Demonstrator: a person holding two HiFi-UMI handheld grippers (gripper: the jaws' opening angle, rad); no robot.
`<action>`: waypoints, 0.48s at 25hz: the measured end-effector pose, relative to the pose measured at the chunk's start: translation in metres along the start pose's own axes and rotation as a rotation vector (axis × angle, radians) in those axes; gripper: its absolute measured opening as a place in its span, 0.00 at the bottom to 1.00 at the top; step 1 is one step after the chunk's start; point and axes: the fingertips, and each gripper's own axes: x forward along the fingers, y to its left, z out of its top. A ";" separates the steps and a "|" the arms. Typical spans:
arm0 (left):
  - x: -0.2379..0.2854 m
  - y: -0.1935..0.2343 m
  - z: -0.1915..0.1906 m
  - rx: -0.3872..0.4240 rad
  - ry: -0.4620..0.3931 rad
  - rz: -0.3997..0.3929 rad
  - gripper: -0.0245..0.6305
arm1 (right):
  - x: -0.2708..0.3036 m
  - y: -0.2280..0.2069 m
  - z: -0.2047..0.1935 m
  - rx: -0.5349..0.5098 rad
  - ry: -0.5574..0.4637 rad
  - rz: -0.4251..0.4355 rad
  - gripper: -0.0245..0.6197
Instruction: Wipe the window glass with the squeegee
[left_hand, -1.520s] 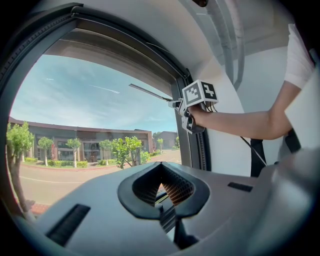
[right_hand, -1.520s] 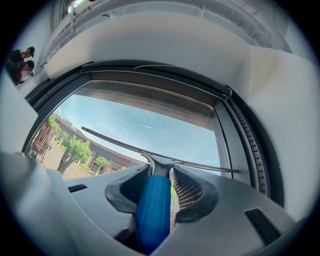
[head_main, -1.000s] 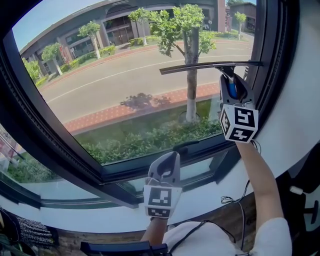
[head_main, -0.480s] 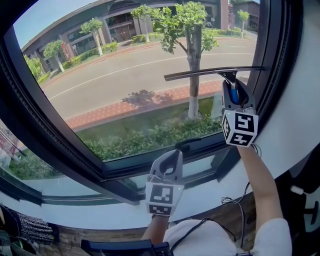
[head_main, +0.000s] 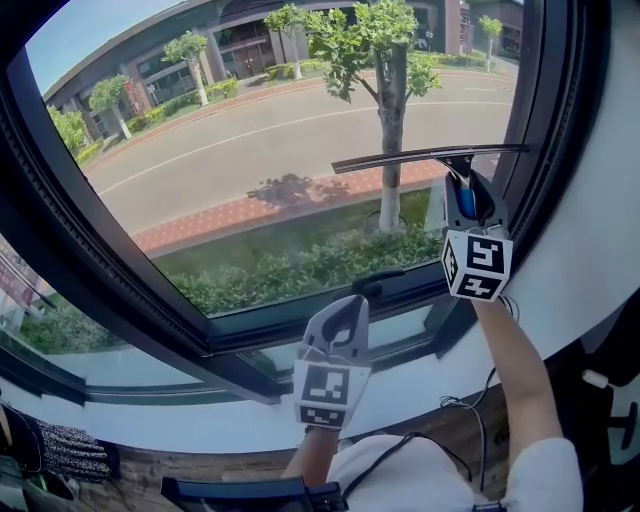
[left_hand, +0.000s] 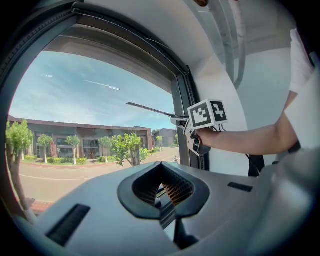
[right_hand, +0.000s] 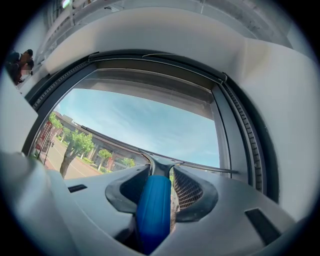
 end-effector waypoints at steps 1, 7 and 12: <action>0.000 0.000 0.000 0.001 0.000 0.001 0.04 | -0.001 0.001 -0.002 0.003 0.004 0.000 0.27; 0.001 0.000 -0.001 0.000 0.006 0.000 0.04 | -0.007 0.004 -0.017 0.007 0.029 0.003 0.27; 0.002 -0.001 -0.004 -0.006 0.015 0.000 0.04 | -0.012 0.009 -0.032 -0.002 0.058 0.012 0.27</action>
